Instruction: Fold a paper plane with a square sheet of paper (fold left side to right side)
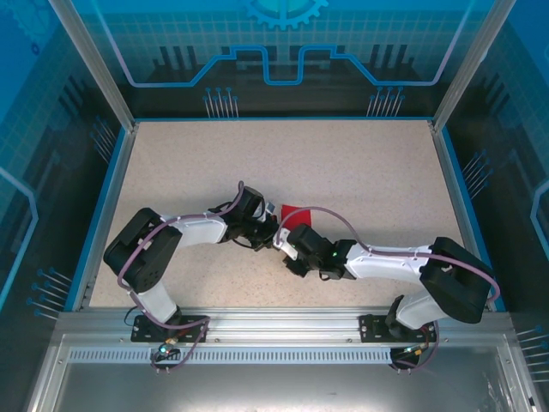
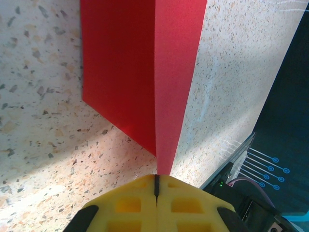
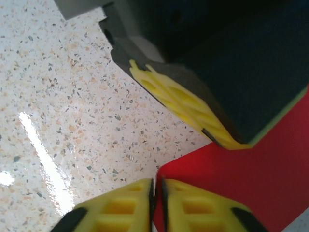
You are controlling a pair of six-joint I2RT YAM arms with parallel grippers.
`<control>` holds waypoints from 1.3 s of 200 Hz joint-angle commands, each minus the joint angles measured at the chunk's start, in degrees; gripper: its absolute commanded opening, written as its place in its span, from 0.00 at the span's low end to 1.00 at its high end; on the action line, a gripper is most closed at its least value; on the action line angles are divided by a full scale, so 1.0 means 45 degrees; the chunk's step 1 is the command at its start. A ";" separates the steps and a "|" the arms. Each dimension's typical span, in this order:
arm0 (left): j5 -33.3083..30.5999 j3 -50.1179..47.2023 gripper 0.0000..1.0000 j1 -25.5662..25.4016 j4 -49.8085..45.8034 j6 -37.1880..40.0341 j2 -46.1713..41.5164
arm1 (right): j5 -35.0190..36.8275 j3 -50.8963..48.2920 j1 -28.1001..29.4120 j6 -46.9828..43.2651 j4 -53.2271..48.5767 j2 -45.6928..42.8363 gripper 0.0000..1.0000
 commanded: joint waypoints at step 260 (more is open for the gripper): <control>0.0123 0.6118 0.04 0.0431 -0.5193 0.4984 0.5302 | -0.7271 0.0935 -0.4114 0.1521 -0.1578 0.1495 0.00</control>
